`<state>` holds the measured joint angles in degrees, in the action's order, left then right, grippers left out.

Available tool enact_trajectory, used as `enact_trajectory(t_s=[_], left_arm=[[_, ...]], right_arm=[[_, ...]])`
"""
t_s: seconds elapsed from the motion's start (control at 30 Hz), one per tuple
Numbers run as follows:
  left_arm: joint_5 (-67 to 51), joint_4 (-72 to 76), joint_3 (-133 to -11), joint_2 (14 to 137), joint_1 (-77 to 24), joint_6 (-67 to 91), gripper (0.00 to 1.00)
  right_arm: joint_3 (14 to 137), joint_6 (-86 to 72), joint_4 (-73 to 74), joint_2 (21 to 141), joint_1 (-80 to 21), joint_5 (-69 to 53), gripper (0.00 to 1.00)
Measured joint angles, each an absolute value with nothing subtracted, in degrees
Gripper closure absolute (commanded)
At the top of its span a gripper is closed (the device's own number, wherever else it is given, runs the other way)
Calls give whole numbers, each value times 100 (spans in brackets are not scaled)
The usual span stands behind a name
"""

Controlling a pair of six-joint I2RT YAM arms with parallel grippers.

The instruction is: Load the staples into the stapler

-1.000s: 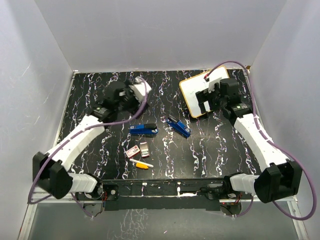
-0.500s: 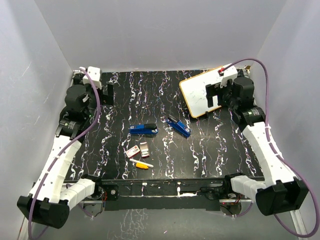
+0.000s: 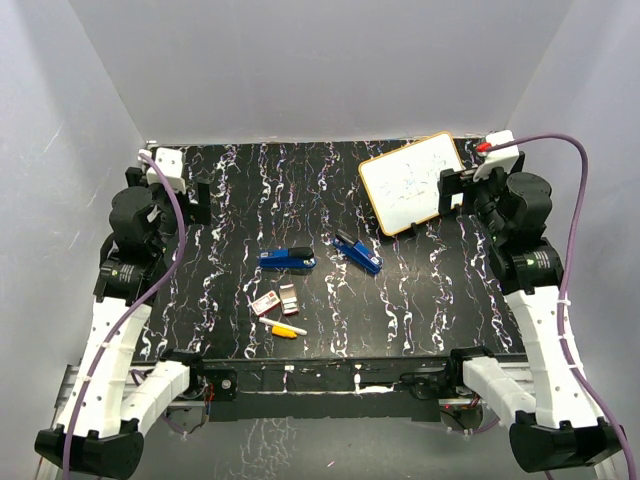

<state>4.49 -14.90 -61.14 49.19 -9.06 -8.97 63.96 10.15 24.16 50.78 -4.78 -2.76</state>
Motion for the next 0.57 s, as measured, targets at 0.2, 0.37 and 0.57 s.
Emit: enact_trajectory(t_s=[0.2, 0.37, 0.57], left_arm=[[447, -1693, -6114, 4801, -880, -884, 3], [497, -1726, -6114, 4783, -873, -843, 3], [563, -1726, -6114, 4812, -873, -827, 3]], right_arm=[[6396, 1015, 2550, 5009, -427, -294, 1], [6394, 1013, 2550, 4987, -327, -270, 1], [6390, 1013, 2550, 4982, -274, -141, 1]])
